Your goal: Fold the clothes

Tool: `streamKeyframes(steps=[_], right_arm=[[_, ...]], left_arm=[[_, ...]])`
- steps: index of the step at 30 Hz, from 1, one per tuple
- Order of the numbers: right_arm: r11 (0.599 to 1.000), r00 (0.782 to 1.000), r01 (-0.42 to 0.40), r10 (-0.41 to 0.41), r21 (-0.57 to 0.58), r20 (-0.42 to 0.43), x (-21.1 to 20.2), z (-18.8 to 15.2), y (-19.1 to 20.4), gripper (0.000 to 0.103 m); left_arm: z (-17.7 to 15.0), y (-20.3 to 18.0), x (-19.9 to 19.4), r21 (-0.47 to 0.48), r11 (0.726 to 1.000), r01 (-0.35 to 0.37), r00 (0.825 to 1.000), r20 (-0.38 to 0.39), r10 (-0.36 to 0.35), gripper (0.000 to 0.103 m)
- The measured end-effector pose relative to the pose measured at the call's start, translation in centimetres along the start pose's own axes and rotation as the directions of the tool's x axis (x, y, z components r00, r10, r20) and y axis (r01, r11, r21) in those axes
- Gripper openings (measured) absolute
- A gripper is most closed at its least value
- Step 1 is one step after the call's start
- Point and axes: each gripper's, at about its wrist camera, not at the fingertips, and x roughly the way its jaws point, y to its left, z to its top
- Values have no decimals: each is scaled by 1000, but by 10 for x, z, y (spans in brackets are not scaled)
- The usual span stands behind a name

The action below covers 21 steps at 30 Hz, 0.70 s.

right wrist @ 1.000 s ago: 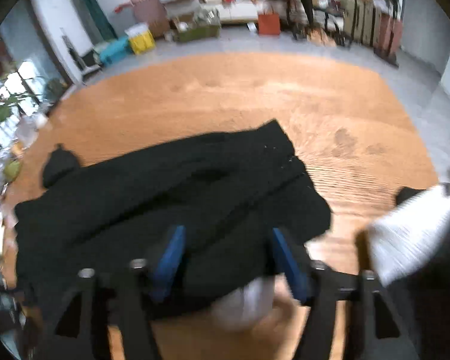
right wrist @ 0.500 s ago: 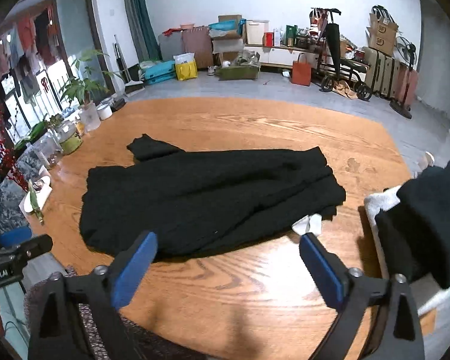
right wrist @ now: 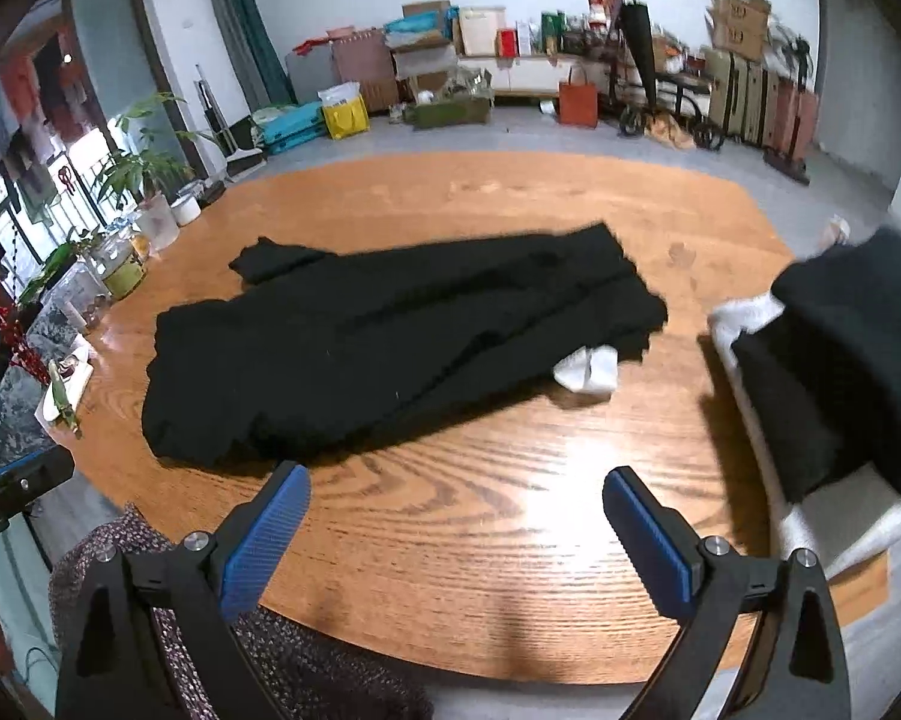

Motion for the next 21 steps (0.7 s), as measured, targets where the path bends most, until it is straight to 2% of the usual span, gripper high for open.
streamKeyframes(steps=[3, 5, 8, 9, 10, 11, 12, 17, 21], right_arm=[[995, 997, -51, 56, 82, -62, 24, -7, -15, 100], [988, 995, -61, 72, 141, -76, 39, -10, -26, 99], [981, 996, -52, 65, 187, -65, 58, 2, -46, 92], [981, 997, -41, 53, 188, -58, 64, 12, -53, 85], [982, 998, -31, 41, 189, -50, 69, 21, -60, 70], [982, 999, -21, 29, 190, -42, 75, 31, -67, 60], [982, 999, -10, 17, 191, -34, 81, 40, -74, 43], [983, 999, 51, -51, 174, -7, 113, 92, -102, 40], [993, 999, 27, -22, 113, -43, 155, 130, -92, 41]], left_arm=[[1, 17, 22, -130, 991, 17, 997, -68, -26, 68], [0, 35, 38, -234, 972, 29, 993, -106, -56, 68], [4, 47, 57, -278, 961, -9, 988, -151, -35, 68], [5, 49, 63, -283, 959, -25, 986, -164, -23, 68], [7, 51, 69, -291, 956, -39, 984, -178, -14, 68], [9, 52, 75, -295, 955, -45, 982, -190, -12, 68], [11, 52, 80, -298, 953, -52, 979, -202, -10, 68], [17, 49, 102, -293, 955, -40, 969, -244, -35, 68], [23, 44, 117, -287, 957, -30, 962, -267, -50, 68]])
